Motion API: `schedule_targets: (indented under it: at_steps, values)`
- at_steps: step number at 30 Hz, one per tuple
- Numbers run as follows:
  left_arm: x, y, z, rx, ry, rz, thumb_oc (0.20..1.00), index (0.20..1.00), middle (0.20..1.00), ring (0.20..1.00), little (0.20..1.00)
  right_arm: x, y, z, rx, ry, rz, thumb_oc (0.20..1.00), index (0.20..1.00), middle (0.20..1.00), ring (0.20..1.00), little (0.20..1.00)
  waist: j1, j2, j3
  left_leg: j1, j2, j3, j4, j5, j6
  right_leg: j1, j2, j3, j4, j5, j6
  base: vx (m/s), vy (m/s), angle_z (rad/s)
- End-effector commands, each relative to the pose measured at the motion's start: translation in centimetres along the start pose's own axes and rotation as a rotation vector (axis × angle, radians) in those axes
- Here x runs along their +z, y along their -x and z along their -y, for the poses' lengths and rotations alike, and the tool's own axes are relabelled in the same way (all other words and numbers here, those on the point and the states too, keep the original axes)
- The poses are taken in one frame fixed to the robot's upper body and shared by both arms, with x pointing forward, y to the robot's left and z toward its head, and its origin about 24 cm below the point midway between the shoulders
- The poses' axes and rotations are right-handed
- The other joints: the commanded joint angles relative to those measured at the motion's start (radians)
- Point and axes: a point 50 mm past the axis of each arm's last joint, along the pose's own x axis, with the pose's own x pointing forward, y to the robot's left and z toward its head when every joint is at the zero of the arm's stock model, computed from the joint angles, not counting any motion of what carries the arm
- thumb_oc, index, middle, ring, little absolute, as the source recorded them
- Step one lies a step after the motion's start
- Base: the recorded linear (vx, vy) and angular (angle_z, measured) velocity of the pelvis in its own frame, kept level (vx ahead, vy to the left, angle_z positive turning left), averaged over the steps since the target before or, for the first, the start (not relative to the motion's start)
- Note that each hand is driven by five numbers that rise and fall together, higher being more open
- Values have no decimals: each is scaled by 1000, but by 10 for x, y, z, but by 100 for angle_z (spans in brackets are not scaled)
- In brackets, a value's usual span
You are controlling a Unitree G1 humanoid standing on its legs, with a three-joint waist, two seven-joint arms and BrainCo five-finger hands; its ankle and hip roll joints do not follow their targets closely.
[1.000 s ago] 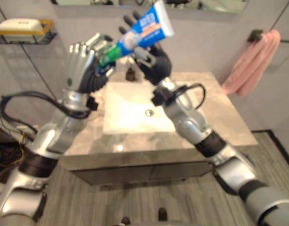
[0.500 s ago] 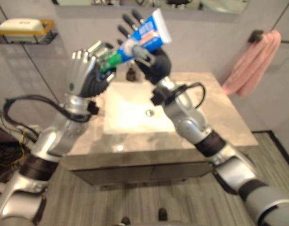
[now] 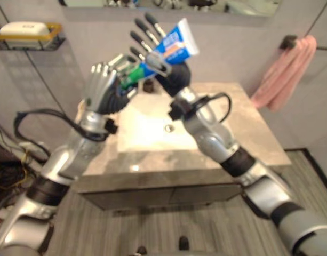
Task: Put brush and paste in cup on sink, flatten towel.
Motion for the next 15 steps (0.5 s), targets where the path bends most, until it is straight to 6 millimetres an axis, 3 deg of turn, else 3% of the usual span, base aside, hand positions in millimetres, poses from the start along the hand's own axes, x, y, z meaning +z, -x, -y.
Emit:
schedule_targets:
  at_steps: [1, 8, 9, 10, 13, 14, 15]
  values:
    - [7, -21, -13, 60, 0, 80, 200, 200, 200, 200, 200, 29, -24, -14, 68, 50, 110, 1000, 1000, 1000, 1000, 1000, 6, -33, -29, 12, 21, 14, 12, -97, 22, 60, -29, -56, 0, -80, 11, 0, 0, 0]
    - [8, -20, -11, 52, 14, 77, 200, 200, 200, 200, 200, 28, -24, -13, 57, 52, 112, 1000, 1000, 1000, 1000, 1000, 4, -29, -28, 11, 21, 14, 12, -96, 23, 58, -30, -58, 0, -79, 11, 0, 0, 0]
    - [8, -20, -10, 52, 14, 77, 200, 200, 200, 200, 200, 28, -24, -13, 57, 52, 112, 912, 912, 912, 912, 912, 4, -29, -28, 11, 21, 14, 12, -96, 23, 58, -30, -58, 0, -79, 11, 0, 0, 0]
    - [8, -21, -9, 50, 16, 77, 200, 200, 200, 200, 200, 26, -24, -15, 59, 42, 111, 636, 636, 636, 636, 636, 4, -29, -27, 11, 21, 15, 12, -95, 23, 58, -30, -58, 0, -79, 11, 0, 0, 0]
    - [9, -21, -10, 51, 16, 78, 200, 200, 200, 200, 200, 26, -23, -14, 56, 42, 114, 564, 564, 564, 564, 564, 4, -28, -27, 10, 21, 15, 12, -95, 23, 58, -29, -58, 0, -79, 11, 0, 0, 0]
    - [9, -21, -10, 52, 17, 79, 200, 200, 200, 200, 200, 26, -23, -15, 54, 39, 118, 423, 423, 423, 423, 423, 4, -28, -27, 9, 21, 14, 12, -96, 23, 57, -29, -57, 0, -79, 12, 0, 0, 0]
    - [9, -21, -10, 52, 17, 79, 200, 200, 200, 200, 200, 26, -23, -15, 54, 39, 118, 404, 404, 404, 404, 404, 4, -28, -28, 9, 21, 14, 12, -96, 23, 57, -29, -57, 0, -79, 12, 0, 0, 0]
